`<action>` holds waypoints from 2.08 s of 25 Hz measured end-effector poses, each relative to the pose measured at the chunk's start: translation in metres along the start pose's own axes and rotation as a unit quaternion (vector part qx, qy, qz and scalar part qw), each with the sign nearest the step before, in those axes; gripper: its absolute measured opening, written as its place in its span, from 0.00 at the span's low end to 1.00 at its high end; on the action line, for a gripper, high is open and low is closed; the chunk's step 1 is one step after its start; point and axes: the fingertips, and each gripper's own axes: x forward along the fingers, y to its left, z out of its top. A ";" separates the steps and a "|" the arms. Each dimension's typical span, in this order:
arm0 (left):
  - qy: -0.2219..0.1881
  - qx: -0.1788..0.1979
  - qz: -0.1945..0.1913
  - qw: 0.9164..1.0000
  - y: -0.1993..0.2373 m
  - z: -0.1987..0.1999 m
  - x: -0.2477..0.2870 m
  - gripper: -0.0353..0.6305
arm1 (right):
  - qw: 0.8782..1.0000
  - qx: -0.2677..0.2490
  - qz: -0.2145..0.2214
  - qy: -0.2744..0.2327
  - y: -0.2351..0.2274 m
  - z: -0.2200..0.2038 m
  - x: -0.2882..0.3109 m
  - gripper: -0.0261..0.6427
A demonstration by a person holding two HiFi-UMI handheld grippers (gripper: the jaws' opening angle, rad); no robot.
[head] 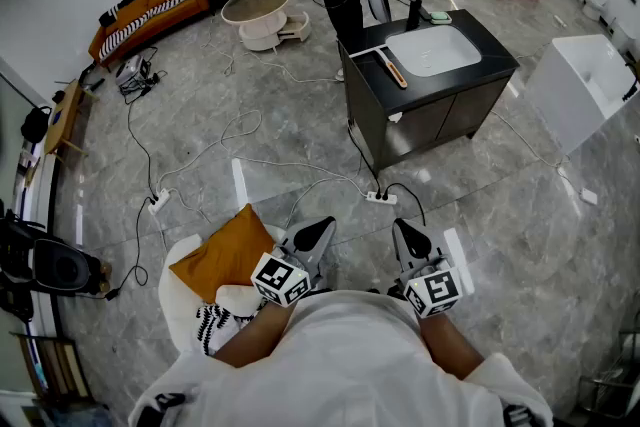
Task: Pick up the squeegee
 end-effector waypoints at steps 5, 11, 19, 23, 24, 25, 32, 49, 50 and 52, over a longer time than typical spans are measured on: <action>-0.016 0.003 0.024 1.000 -0.004 0.000 0.011 0.08 | 1.000 -0.004 -0.015 0.001 -0.014 -0.002 -0.007 0.06; -0.013 0.005 0.052 0.999 -0.002 0.001 0.019 0.07 | 0.999 0.002 -0.043 0.008 -0.037 -0.005 -0.019 0.06; -0.004 0.006 0.073 0.997 -0.002 -0.005 0.020 0.08 | 0.997 0.013 -0.072 0.009 -0.054 -0.014 -0.031 0.06; 0.005 -0.001 0.103 0.995 0.007 -0.011 0.012 0.07 | 0.997 0.019 -0.076 0.018 -0.060 -0.022 -0.034 0.06; 0.007 -0.002 0.110 0.994 0.009 -0.013 0.010 0.07 | 0.997 0.023 -0.077 0.022 -0.062 -0.026 -0.034 0.06; 0.010 -0.004 0.116 0.993 0.010 -0.015 0.008 0.07 | 0.996 0.027 -0.077 0.026 -0.064 -0.030 -0.033 0.06; 0.030 -0.026 0.126 0.991 0.014 -0.036 0.015 0.07 | 0.995 0.050 -0.074 0.042 -0.073 -0.051 -0.023 0.06; -0.002 -0.069 0.117 0.991 0.140 -0.022 0.101 0.07 | 0.992 0.038 -0.105 0.056 -0.139 -0.032 0.097 0.06; -0.003 -0.070 0.113 0.991 0.150 -0.018 0.108 0.07 | 0.992 0.038 -0.108 0.055 -0.142 -0.028 0.109 0.06; -0.004 -0.069 0.102 0.992 0.170 -0.011 0.122 0.07 | 0.991 0.037 -0.117 0.053 -0.149 -0.021 0.132 0.06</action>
